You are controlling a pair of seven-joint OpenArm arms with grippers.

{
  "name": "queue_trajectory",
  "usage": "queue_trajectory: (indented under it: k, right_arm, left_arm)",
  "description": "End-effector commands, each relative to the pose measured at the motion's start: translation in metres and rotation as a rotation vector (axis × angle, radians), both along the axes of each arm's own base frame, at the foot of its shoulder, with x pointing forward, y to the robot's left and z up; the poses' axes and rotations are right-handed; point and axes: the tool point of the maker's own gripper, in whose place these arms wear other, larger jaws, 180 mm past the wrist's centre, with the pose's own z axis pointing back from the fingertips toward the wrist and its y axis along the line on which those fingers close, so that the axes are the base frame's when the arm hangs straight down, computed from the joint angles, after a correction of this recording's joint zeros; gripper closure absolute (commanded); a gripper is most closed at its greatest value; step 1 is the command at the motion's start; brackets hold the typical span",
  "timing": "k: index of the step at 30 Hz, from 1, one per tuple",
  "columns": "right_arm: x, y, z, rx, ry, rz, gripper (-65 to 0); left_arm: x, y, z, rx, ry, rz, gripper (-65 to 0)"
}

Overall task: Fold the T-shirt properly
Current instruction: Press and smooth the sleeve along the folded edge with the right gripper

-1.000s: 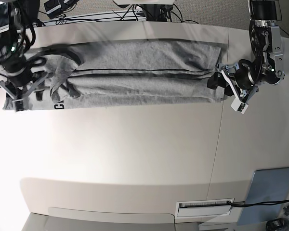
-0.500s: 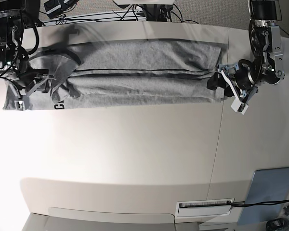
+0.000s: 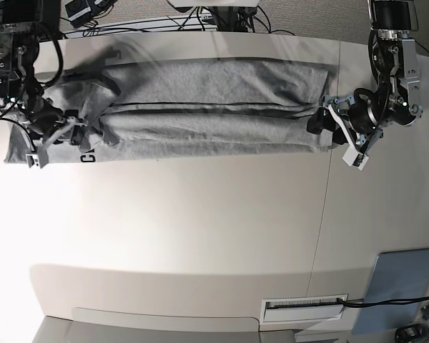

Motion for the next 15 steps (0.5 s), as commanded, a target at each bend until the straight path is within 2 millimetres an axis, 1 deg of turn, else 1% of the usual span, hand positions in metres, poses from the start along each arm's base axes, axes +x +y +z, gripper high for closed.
queue_trajectory:
  k: [1, 5, 10, 12, 15]
  right_arm:
    - [0.009, -0.005, 0.013, -0.013, -0.046, 0.003, -29.0]
    - [0.01, 0.0, 0.014, -0.006, -0.053, 0.034, -28.0]
    - [0.009, 0.007, 0.015, -0.011, -0.061, 0.106, -14.9]
    - [0.009, 0.006, 0.014, -0.02, -0.059, 0.108, -10.8]
    - [0.008, 0.001, 0.013, -0.056, -0.052, 0.108, 0.0]
  left_arm:
    - [0.009, 0.002, 0.012, -0.003, -0.047, -0.003, -42.9]
    - [0.009, 0.002, 0.012, -0.004, -0.047, -0.003, -42.9]
    - [0.009, 0.002, 0.012, -0.004, -0.048, -0.006, -42.9]
    - [0.009, 0.002, 0.012, -0.003, -0.048, -0.006, -42.9]
    - [0.009, 0.002, 0.012, -0.003, -0.048, -0.006, -42.9]
